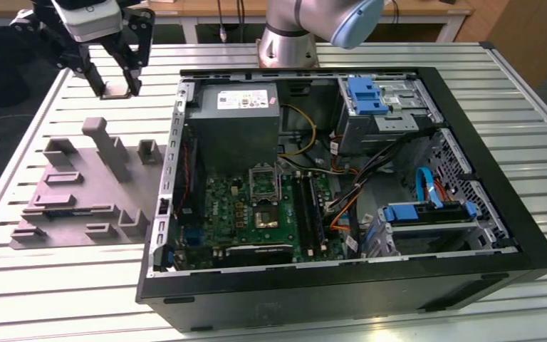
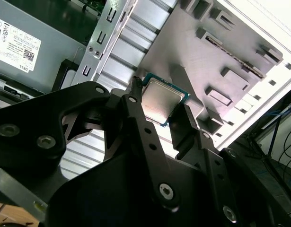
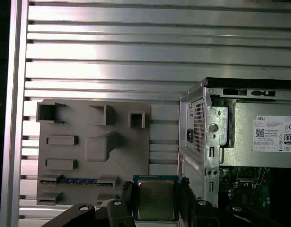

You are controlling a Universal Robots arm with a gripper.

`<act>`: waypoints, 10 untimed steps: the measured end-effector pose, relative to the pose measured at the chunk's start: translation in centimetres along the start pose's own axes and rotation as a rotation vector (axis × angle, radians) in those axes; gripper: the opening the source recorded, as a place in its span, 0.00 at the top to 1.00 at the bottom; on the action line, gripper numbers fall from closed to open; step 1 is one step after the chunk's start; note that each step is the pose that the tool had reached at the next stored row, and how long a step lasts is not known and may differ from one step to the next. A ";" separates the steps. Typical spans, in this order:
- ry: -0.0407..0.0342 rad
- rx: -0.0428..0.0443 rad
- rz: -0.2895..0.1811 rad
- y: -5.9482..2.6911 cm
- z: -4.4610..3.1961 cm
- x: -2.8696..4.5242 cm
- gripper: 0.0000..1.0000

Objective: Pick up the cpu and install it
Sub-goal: 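Pick up the cpu and move it towards the insertion slot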

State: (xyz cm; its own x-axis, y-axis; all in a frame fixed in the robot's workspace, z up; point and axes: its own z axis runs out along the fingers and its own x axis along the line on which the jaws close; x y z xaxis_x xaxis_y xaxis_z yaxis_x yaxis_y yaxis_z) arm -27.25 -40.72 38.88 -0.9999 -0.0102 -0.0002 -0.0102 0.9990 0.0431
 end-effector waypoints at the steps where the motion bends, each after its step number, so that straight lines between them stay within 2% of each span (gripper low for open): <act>1: 0.0000 0.0000 0.000 0.00 0.00 -0.04 0.53; 10: 0.0001 0.0000 0.000 0.00 0.00 -0.25 0.53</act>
State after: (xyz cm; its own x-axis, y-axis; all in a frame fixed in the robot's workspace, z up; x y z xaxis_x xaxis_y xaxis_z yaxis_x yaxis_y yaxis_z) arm -27.00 -40.72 38.88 -0.9999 -0.0103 -0.0001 -0.0103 0.9990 0.0431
